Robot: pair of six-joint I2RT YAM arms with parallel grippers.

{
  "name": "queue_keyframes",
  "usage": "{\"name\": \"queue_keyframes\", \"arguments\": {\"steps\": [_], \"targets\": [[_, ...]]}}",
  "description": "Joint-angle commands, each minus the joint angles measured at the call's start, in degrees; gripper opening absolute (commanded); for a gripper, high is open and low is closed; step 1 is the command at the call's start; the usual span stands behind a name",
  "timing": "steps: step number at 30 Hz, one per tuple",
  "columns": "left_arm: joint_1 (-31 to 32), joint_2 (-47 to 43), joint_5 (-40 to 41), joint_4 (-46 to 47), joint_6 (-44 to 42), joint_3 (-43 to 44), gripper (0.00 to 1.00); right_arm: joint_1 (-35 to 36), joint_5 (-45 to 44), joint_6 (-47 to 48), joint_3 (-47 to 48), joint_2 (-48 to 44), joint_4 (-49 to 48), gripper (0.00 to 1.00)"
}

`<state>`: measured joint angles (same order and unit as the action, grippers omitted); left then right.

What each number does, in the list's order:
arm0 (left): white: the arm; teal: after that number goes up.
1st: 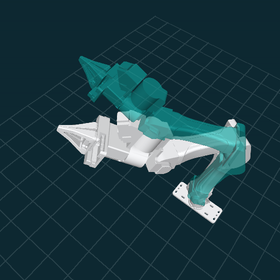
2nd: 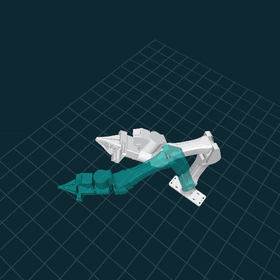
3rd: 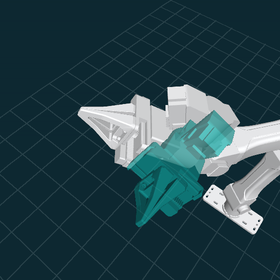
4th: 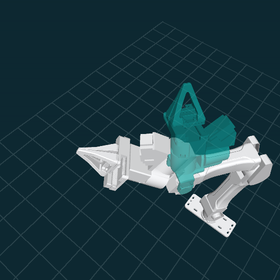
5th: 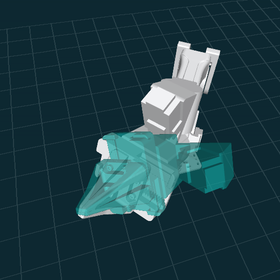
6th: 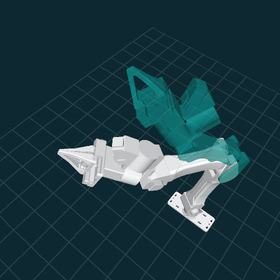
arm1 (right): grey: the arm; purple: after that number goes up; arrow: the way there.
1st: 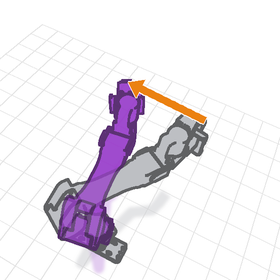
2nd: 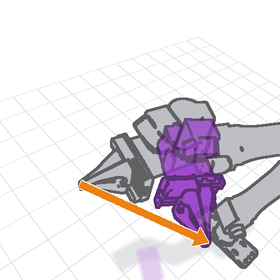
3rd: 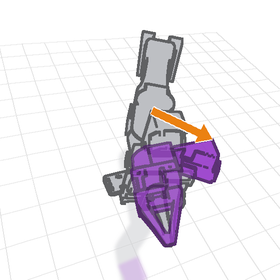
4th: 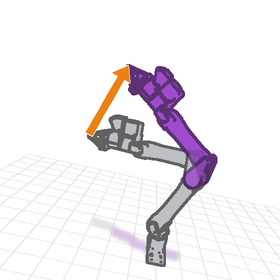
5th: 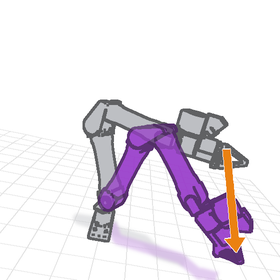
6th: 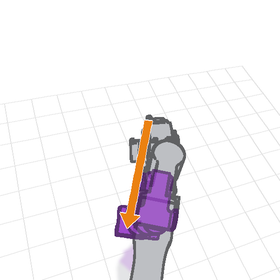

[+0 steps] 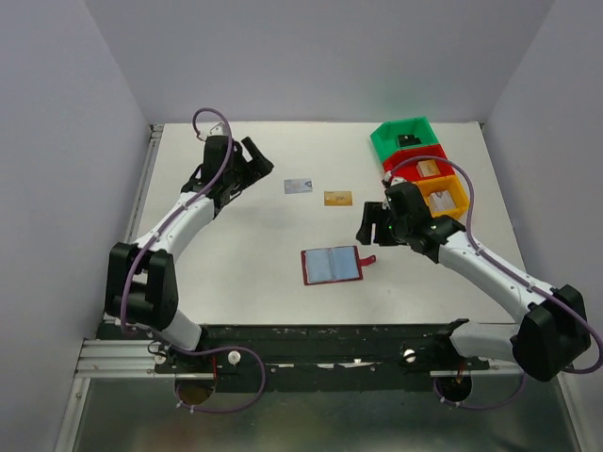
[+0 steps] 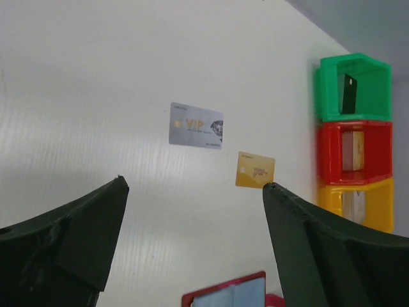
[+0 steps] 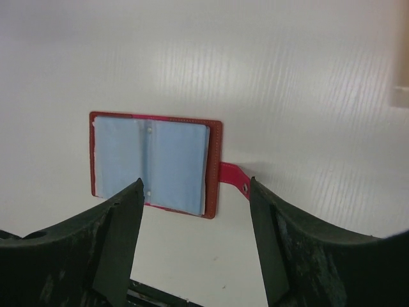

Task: Take the credit cards out of the card holder
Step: Remove the credit card from the card holder.

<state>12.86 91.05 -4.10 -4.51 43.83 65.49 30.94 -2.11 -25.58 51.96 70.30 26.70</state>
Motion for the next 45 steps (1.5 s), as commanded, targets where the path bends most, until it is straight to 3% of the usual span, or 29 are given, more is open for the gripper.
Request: {"name": "queue_keyframes", "arguments": {"steps": [1,3,5,7,12,16,28,36,45], "targets": [[1.64,-4.29,1.49,-11.73,4.16,-4.14,0.99,-0.18,-0.79,-2.36,-4.75,2.03,-1.11,0.75],[1.64,-7.88,-2.56,-8.26,4.41,-9.73,0.99,-0.18,-0.79,-2.54,-6.43,2.73,-1.82,0.75],[1.64,-14.02,-9.50,4.18,6.08,-20.17,0.99,-0.44,-1.49,-2.63,-7.57,3.70,-2.18,0.74],[2.69,-20.26,-10.67,13.80,7.23,-28.19,0.99,-0.88,-2.02,-2.89,-8.10,4.75,-2.35,0.74],[8.30,-26.09,-9.09,9.71,1.79,-32.00,0.98,-2.37,-0.27,-3.07,-8.81,8.26,-3.76,0.69],[12.97,-28.46,-8.03,10.84,1.43,-35.08,0.97,-3.08,3.67,-3.16,-8.72,11.69,-5.78,0.58],[15.96,-27.77,-7.06,11.45,-0.33,-35.96,0.93,-3.25,6.50,-2.63,-7.49,16.44,-8.06,0.27],[19.30,-19.69,-10.49,12.69,-0.50,-31.84,0.86,-3.25,13.70,-2.45,-11.35,12.67,-12.72,0.00],[22.12,-13.27,-10.14,10.58,-1.73,-27.70,0.82,-3.16,18.54,-3.51,-12.59,9.85,-13.87,0.00]]}}
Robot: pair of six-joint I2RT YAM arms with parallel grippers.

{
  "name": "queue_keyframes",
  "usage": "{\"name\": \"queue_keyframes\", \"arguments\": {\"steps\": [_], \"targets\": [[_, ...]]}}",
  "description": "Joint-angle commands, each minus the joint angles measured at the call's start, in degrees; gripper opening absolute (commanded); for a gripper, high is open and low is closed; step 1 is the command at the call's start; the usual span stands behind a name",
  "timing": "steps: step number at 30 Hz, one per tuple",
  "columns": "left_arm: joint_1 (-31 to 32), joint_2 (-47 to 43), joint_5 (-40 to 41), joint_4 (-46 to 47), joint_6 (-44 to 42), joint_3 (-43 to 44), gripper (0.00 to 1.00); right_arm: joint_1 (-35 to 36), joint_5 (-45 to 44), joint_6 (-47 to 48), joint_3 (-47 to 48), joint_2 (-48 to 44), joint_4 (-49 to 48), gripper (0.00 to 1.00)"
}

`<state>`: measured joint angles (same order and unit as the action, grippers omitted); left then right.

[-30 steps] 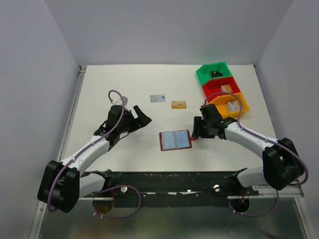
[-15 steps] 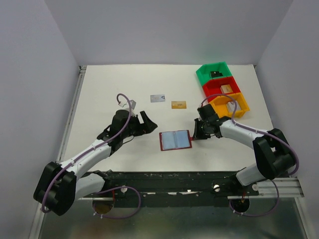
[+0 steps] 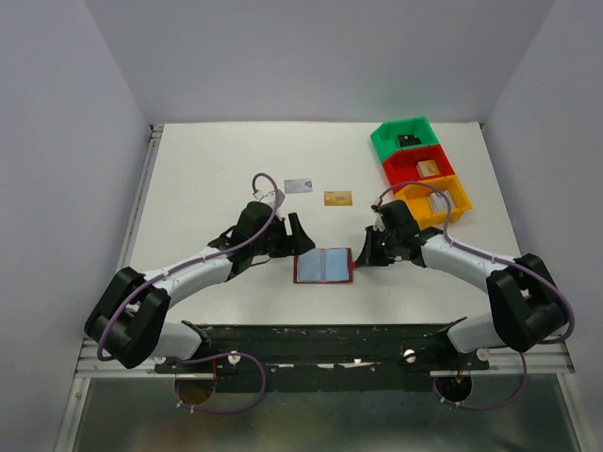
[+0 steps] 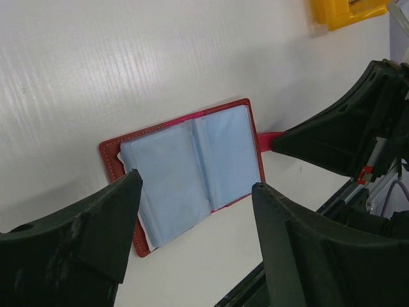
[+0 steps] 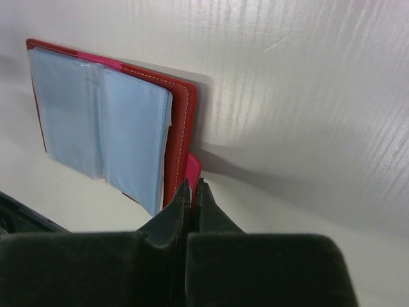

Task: Take the credit cards out of the card holder
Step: Remove the credit card from the card holder.

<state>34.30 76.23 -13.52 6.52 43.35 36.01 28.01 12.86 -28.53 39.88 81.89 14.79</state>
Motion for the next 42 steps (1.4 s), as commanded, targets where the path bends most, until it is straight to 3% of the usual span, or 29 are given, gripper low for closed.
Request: {"name": "queue_keyframes", "arguments": {"steps": [1,32,42], "targets": [[0.85,2.17,-0.63,-0.46,-1.25,1.78,0.82,-0.24,3.66,-0.47,-0.50,-1.82,-1.95,0.00],[1.73,9.20,-0.81,-1.69,-2.92,2.31,0.77,-0.24,7.88,-0.82,-1.29,-0.94,-4.15,0.00],[2.26,11.14,-5.02,0.68,-4.06,3.28,0.76,-0.24,9.20,-0.73,-0.86,0.47,-4.50,0.00]]}}
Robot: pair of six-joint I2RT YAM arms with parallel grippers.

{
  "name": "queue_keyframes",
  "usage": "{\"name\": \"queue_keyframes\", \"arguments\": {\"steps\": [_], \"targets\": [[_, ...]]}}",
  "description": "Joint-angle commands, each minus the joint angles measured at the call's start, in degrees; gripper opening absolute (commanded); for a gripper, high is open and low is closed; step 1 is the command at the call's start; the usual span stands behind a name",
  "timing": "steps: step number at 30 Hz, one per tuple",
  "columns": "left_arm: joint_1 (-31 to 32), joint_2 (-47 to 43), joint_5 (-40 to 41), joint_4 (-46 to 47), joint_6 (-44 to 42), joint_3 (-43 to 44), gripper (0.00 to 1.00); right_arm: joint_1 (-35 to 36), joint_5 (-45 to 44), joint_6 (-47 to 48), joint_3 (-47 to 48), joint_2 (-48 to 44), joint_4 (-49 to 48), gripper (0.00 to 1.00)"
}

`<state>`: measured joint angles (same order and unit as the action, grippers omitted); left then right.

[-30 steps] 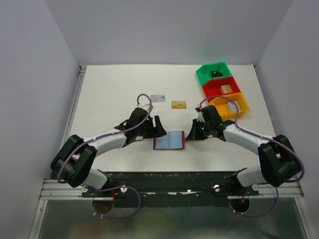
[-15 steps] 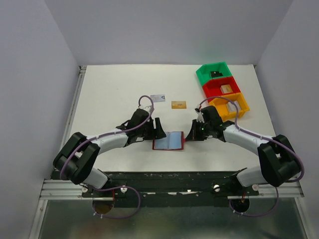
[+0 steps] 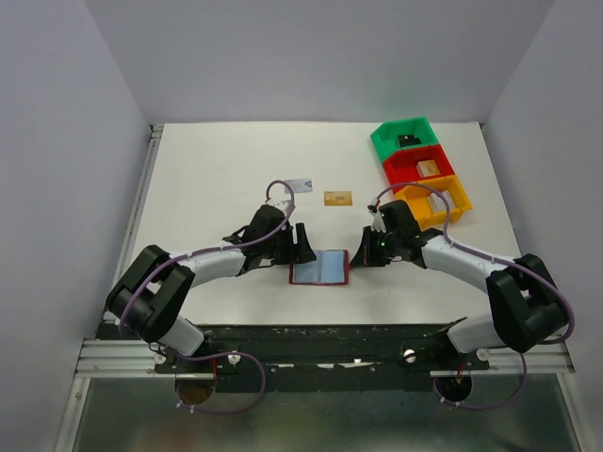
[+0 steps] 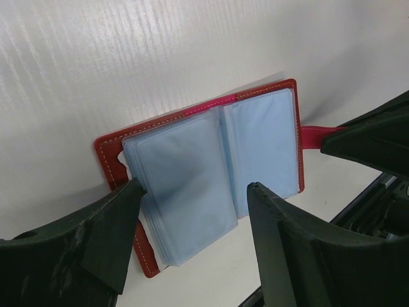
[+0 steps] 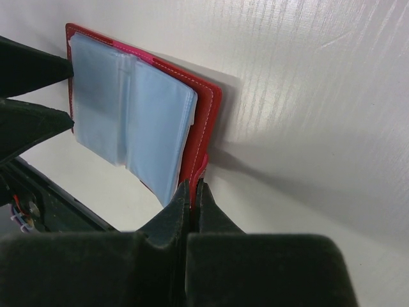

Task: Take the credit cards out of the card holder
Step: Remove the credit card from the card holder.

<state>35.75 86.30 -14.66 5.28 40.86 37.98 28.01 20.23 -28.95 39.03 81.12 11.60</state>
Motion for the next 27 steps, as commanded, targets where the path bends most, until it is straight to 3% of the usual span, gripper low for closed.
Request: {"name": "queue_keyframes", "arguments": {"steps": [1,27], "targets": [[0.99,1.15,-4.15,2.02,-1.75,1.40,0.76,-0.24,1.83,-0.32,0.08,1.32,-1.31,0.00],[5.38,0.09,-6.35,3.42,-7.37,4.91,0.76,-0.24,2.10,-0.23,0.00,1.76,-1.58,0.00]]}}
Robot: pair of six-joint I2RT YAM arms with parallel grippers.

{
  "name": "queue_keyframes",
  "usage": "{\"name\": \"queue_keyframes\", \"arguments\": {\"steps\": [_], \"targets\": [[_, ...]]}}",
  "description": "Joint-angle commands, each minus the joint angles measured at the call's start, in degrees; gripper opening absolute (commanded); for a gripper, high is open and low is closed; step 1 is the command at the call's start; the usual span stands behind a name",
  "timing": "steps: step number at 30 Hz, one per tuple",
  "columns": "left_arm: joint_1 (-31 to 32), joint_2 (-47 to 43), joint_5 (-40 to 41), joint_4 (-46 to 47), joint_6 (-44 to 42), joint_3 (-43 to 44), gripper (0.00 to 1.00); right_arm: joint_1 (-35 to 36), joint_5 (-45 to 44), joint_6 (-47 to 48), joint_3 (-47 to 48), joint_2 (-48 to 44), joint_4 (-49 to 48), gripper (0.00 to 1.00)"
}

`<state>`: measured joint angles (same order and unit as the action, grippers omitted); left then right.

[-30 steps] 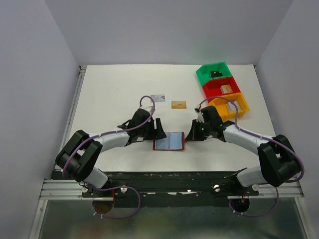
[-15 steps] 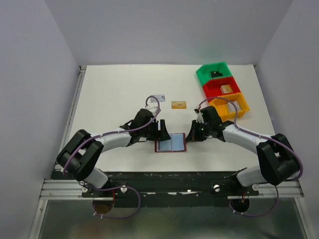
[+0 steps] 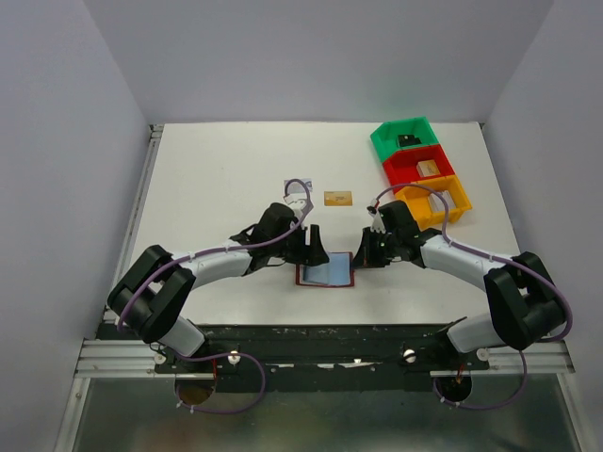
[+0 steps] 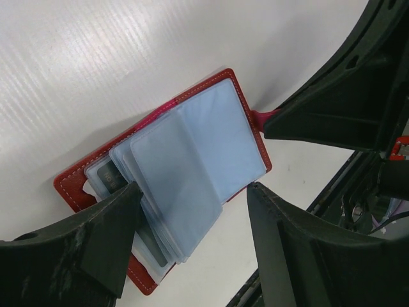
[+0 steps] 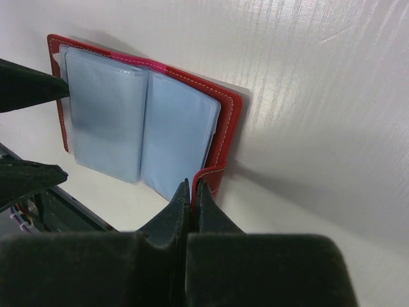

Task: Take the credit cards out of the card holder
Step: Remove the credit card from the card holder.

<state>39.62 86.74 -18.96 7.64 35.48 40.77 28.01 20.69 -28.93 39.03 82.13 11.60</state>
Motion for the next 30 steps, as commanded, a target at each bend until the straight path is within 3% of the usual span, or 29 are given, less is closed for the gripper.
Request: {"name": "queue_keyframes", "arguments": {"steps": [1,23,30], "targets": [[1.69,-0.34,-2.04,0.80,-2.26,2.38,0.76,-0.24,1.64,-0.17,0.08,0.67,-1.49,0.00],[3.27,0.27,-0.64,-1.22,-3.76,4.31,0.76,-0.32,1.46,0.10,0.00,0.49,-1.31,0.00],[3.27,-1.13,5.94,-5.70,-2.62,3.70,0.76,-0.32,-0.20,0.63,0.35,0.05,0.09,0.00]]}}
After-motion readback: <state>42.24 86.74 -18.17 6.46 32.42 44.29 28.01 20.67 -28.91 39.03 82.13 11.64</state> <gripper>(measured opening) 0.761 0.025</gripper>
